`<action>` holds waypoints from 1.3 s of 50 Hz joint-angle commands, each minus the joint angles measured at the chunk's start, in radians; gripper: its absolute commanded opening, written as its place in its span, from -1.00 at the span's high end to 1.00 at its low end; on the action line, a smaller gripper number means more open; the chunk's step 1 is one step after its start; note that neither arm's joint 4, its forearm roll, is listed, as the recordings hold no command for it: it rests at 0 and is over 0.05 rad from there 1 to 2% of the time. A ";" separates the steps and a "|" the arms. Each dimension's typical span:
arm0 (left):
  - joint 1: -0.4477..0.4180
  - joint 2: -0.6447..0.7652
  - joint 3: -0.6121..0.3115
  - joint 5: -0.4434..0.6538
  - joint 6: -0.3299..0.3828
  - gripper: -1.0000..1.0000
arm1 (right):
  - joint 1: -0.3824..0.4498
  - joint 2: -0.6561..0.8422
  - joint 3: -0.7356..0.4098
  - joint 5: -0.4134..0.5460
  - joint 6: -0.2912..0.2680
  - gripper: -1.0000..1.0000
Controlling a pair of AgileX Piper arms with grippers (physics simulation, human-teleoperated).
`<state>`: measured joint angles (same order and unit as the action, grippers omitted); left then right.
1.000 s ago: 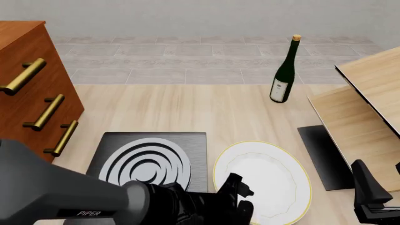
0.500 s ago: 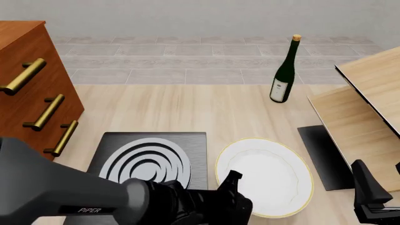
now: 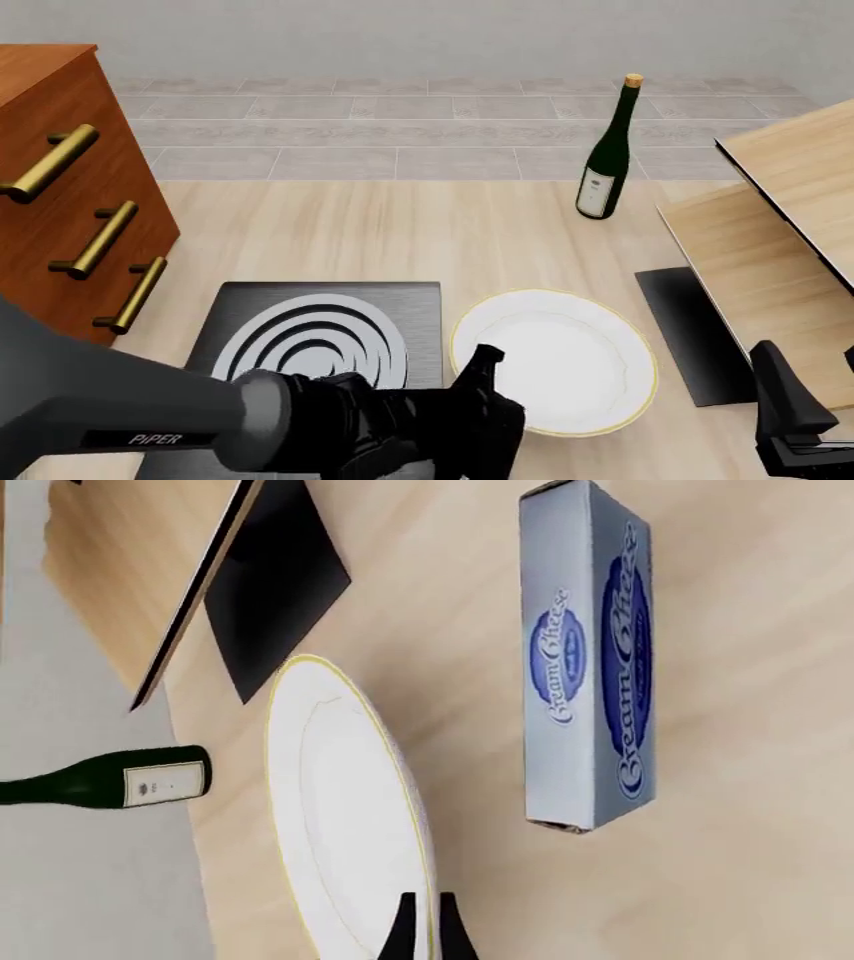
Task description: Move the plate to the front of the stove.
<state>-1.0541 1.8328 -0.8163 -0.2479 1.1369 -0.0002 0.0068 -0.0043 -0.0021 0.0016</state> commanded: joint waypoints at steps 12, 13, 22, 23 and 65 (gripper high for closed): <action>0.055 -0.112 0.047 -0.056 0.038 1.00 | 0.000 0.000 0.000 0.000 0.000 -1.00; 0.058 -0.123 0.049 -0.056 0.039 1.00 | 0.000 0.000 0.000 0.000 0.000 -1.00; 0.057 -0.181 0.049 -0.054 0.059 1.00 | 0.000 0.000 0.000 0.000 0.000 -1.00; 0.056 -0.182 0.042 -0.043 0.053 1.00 | 0.000 0.000 0.000 0.000 0.000 -1.00; 0.303 -0.385 0.038 0.121 0.180 1.00 | 0.000 0.000 0.000 0.000 0.000 -1.00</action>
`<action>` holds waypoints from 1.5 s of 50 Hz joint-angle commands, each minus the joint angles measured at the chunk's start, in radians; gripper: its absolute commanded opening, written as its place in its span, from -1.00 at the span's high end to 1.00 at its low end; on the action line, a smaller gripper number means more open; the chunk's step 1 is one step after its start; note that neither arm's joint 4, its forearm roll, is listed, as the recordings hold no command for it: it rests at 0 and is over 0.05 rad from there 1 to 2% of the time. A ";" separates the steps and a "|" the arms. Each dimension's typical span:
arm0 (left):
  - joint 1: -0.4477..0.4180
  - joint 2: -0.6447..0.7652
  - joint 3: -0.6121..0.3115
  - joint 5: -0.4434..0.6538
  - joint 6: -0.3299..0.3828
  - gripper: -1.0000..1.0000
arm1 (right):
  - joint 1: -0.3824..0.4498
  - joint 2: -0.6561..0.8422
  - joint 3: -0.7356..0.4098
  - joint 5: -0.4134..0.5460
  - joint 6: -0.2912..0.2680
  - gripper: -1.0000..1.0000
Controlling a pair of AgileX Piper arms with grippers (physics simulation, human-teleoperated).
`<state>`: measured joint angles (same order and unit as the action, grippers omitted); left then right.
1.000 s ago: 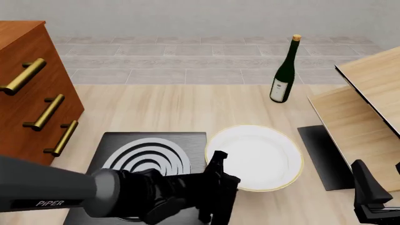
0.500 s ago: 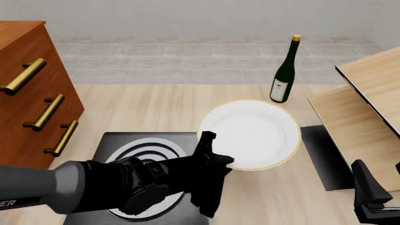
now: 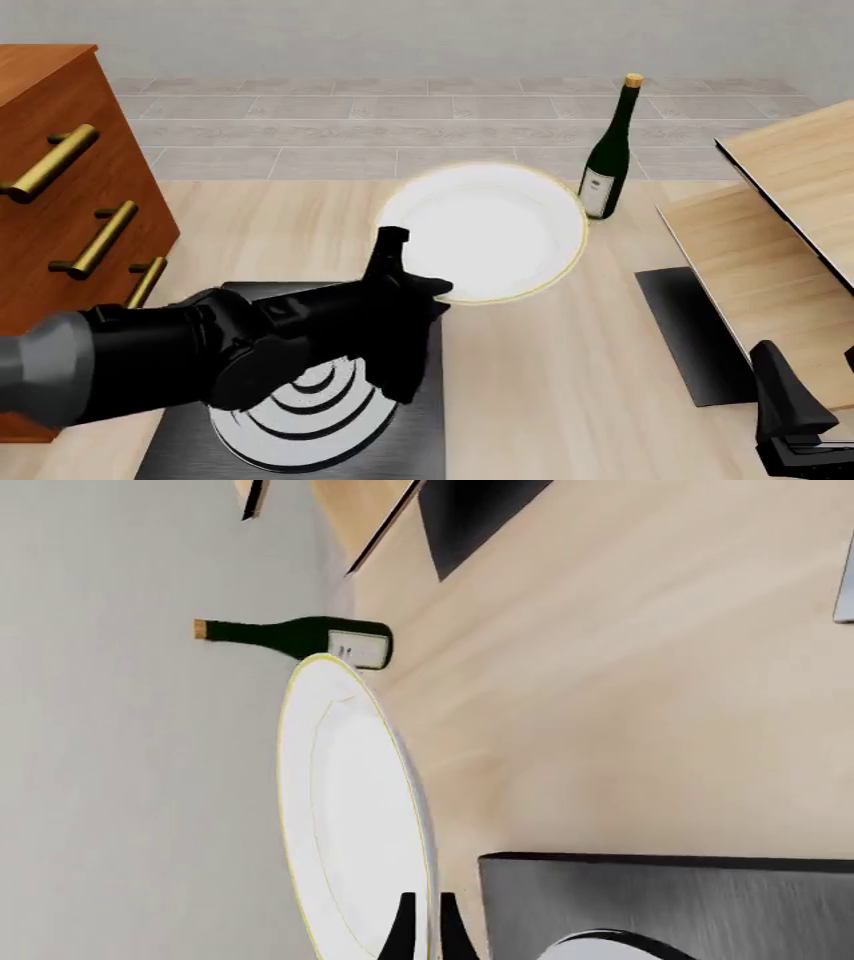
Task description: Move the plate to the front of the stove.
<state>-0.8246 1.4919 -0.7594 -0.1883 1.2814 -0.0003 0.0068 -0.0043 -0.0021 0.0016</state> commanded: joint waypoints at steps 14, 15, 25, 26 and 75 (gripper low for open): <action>0.185 -0.060 -0.091 0.203 0.053 1.00 | 0.000 0.000 0.000 0.000 0.000 -1.00; 0.195 -0.061 -0.106 0.223 0.051 1.00 | 0.000 0.000 0.000 0.000 0.000 -1.00; 0.274 -0.051 -0.167 0.306 0.066 1.00 | 0.001 0.000 0.000 0.000 0.000 -1.00; 0.281 -0.047 -0.172 0.314 0.068 1.00 | 0.000 -0.001 0.000 0.000 0.000 -1.00; 0.469 0.243 -0.603 0.607 0.049 1.00 | 0.000 0.009 0.000 -0.001 0.002 -1.00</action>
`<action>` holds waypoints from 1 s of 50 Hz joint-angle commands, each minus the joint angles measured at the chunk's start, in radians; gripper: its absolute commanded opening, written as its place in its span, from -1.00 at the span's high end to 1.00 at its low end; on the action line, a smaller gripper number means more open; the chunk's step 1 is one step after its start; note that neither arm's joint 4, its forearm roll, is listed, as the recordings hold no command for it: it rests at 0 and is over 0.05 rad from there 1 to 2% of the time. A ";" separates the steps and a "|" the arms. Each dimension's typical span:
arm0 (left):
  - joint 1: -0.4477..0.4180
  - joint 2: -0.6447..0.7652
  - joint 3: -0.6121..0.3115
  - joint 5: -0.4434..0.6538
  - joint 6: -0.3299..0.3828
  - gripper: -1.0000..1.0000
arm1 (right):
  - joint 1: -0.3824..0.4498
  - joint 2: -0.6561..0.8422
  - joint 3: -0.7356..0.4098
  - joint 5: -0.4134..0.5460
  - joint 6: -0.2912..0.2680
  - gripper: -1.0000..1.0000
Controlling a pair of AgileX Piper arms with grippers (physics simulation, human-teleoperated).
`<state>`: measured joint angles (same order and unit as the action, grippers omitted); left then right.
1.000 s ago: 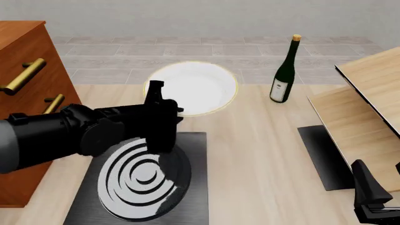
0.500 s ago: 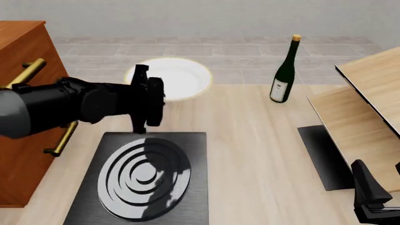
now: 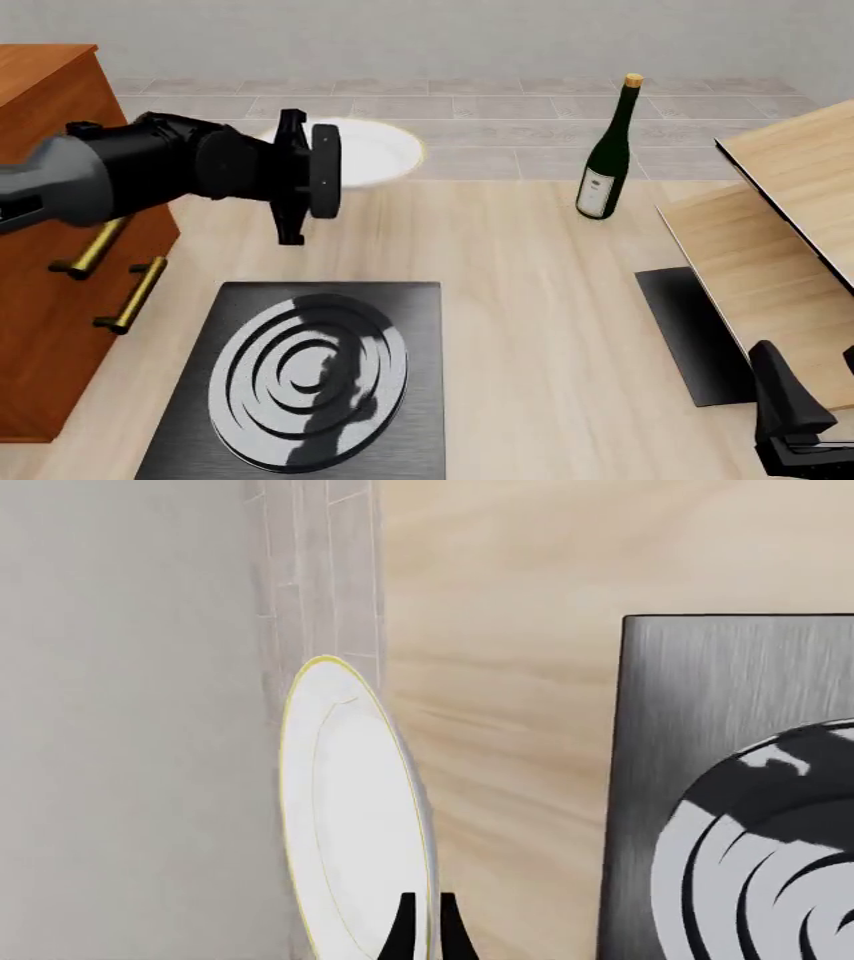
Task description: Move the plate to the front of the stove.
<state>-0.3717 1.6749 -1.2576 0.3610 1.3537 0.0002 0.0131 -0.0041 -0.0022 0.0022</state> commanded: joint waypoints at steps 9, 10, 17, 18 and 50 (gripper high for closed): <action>0.017 0.138 -0.175 0.081 -0.057 1.00 | 0.000 0.004 0.000 -0.001 0.001 -1.00; 0.019 0.140 -0.170 0.072 -0.052 1.00 | 0.000 0.004 0.000 -0.001 0.002 -1.00; 0.029 0.178 -0.204 0.093 -0.070 1.00 | 0.001 0.007 0.000 -0.002 0.002 -1.00; 0.033 0.181 -0.202 0.090 -0.066 1.00 | 0.001 0.007 0.000 -0.002 0.002 -1.00; 0.024 0.302 -0.291 0.105 -0.107 1.00 | 0.001 0.009 0.000 -0.003 0.002 -1.00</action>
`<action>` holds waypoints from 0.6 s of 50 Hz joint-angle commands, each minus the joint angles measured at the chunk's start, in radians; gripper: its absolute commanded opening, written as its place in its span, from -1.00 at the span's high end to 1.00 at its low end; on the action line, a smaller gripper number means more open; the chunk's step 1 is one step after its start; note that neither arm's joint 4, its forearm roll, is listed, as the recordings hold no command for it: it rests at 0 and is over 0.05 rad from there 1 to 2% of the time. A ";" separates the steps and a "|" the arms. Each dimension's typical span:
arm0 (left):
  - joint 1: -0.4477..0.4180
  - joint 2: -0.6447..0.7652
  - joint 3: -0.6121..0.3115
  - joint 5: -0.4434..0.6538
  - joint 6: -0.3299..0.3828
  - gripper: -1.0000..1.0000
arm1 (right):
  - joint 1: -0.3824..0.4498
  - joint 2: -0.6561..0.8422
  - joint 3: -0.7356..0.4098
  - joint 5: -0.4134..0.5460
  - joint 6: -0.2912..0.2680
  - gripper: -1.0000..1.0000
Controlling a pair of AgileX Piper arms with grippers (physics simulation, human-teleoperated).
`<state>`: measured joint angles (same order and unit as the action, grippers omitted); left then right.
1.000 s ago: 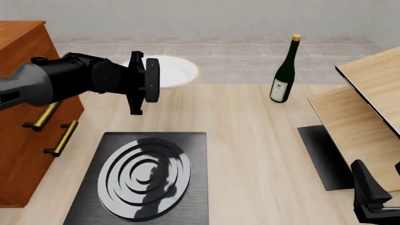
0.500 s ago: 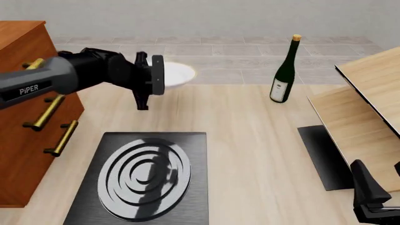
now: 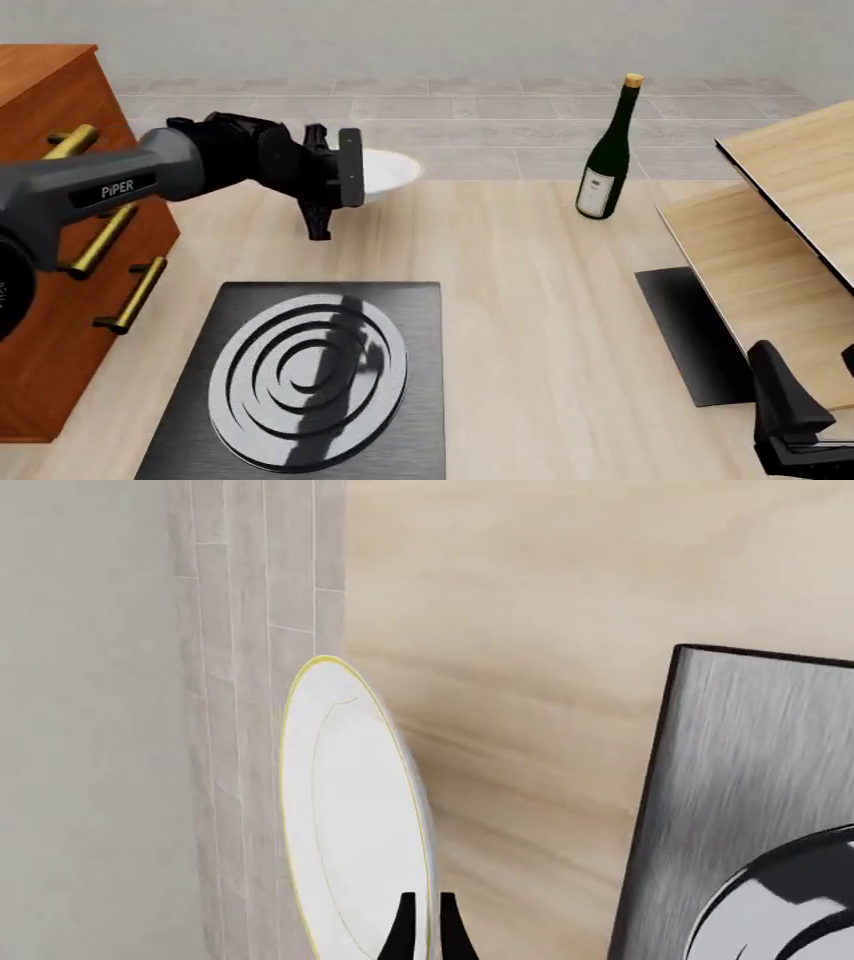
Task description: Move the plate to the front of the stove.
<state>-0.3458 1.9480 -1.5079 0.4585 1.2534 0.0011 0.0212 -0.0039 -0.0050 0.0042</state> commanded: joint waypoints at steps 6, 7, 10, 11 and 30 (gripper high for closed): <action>0.007 0.051 -0.067 0.009 -0.008 1.00 | 0.000 0.001 0.000 -0.001 0.000 -1.00; 0.006 0.056 -0.077 0.014 -0.013 1.00 | 0.000 0.001 0.000 -0.001 0.000 -1.00; 0.005 0.072 -0.106 0.024 -0.021 1.00 | 0.000 0.001 0.000 0.000 0.000 -1.00; 0.006 0.075 -0.110 0.025 -0.023 1.00 | 0.000 0.001 0.000 0.000 0.000 -1.00; 0.024 0.127 -0.135 0.013 -0.025 1.00 | 0.001 0.005 0.000 -0.002 0.001 -1.00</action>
<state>-0.3328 2.0529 -1.6253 0.4807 1.2254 0.0019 0.0258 -0.0037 -0.0071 0.0049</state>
